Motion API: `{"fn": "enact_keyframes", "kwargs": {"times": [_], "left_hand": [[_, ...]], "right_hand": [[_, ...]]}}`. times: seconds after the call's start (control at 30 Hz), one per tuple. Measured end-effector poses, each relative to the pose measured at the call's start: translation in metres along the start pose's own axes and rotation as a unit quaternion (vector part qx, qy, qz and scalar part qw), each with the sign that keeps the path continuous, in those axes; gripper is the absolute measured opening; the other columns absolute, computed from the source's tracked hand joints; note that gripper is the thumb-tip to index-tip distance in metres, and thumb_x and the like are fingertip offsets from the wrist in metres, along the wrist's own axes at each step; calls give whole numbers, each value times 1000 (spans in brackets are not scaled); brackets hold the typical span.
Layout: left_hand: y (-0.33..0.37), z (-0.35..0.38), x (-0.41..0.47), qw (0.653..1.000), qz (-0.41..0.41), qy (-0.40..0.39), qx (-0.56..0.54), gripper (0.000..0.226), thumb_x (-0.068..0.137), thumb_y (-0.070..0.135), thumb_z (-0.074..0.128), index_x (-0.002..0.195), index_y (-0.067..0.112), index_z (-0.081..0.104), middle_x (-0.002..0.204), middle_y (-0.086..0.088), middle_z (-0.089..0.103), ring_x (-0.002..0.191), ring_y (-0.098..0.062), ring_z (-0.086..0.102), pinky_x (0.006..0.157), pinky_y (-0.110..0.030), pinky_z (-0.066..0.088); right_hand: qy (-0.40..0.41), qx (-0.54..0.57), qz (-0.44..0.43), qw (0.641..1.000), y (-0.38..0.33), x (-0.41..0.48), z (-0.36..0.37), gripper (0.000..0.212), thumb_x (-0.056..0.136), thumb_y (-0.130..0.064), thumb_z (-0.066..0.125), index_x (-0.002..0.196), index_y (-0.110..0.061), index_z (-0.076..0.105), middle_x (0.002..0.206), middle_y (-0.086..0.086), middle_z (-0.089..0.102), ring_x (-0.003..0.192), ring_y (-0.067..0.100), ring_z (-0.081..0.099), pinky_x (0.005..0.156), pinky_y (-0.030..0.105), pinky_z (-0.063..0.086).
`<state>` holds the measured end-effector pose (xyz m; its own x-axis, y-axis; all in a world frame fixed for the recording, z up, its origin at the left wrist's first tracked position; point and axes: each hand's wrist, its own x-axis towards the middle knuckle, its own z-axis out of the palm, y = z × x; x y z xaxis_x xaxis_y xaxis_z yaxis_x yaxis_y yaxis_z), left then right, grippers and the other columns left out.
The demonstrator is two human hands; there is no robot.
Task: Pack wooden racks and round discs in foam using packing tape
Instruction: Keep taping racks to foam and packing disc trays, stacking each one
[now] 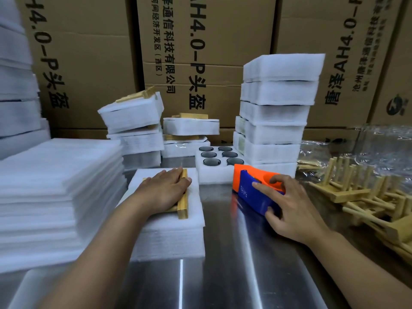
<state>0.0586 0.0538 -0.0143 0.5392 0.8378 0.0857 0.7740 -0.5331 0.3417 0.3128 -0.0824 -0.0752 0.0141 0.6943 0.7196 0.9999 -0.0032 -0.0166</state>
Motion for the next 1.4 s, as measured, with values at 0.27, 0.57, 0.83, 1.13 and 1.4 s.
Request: {"fn": "enact_keyframes", "kwargs": {"times": [0.27, 0.57, 0.83, 1.13, 1.4], "left_hand": [[-1, 1, 2, 1000, 1, 7, -2, 57, 98, 51, 22, 150, 28, 16, 158, 7, 15, 145, -13, 10, 116, -35, 11], [0, 2, 2, 1000, 6, 19, -7, 57, 99, 50, 23, 150, 26, 18, 157, 7, 17, 144, -13, 13, 114, -35, 12], [-13, -12, 6, 953, -31, 43, -299, 60, 94, 55, 35, 148, 34, 20, 156, 11, 17, 144, -12, 13, 114, -30, 10], [-38, -25, 3, 941, -180, 76, -277, 60, 92, 58, 40, 137, 18, 47, 145, -6, 43, 128, -26, 42, 91, -30, 30], [-46, -22, -1, 963, -222, -3, -150, 77, 92, 65, 21, 151, 16, 17, 158, -6, 12, 144, -26, 13, 114, -36, 12]], "right_hand": [[103, 112, -49, 987, -40, 26, -7, 40, 88, -22, 44, 122, -15, 63, 128, 5, 46, 120, 17, 41, 102, 14, 27], [-102, 655, 382, 644, -145, 60, 48, 67, 97, -48, 39, 152, -29, 8, 157, -3, 21, 141, 18, 27, 113, 26, 20], [-135, 699, 365, 600, -147, 58, 67, 69, 90, -62, 36, 148, -26, 30, 149, -1, 41, 135, 16, 40, 116, 39, 25], [-185, 671, 379, 610, -145, 59, 66, 79, 81, -76, 32, 148, -34, 29, 149, 1, 40, 136, 22, 38, 115, 46, 25], [-180, 691, 397, 577, -138, 57, 70, 53, 88, -69, 31, 73, -36, 70, 75, -15, 73, 74, 2, 69, 69, 21, 51]]}}
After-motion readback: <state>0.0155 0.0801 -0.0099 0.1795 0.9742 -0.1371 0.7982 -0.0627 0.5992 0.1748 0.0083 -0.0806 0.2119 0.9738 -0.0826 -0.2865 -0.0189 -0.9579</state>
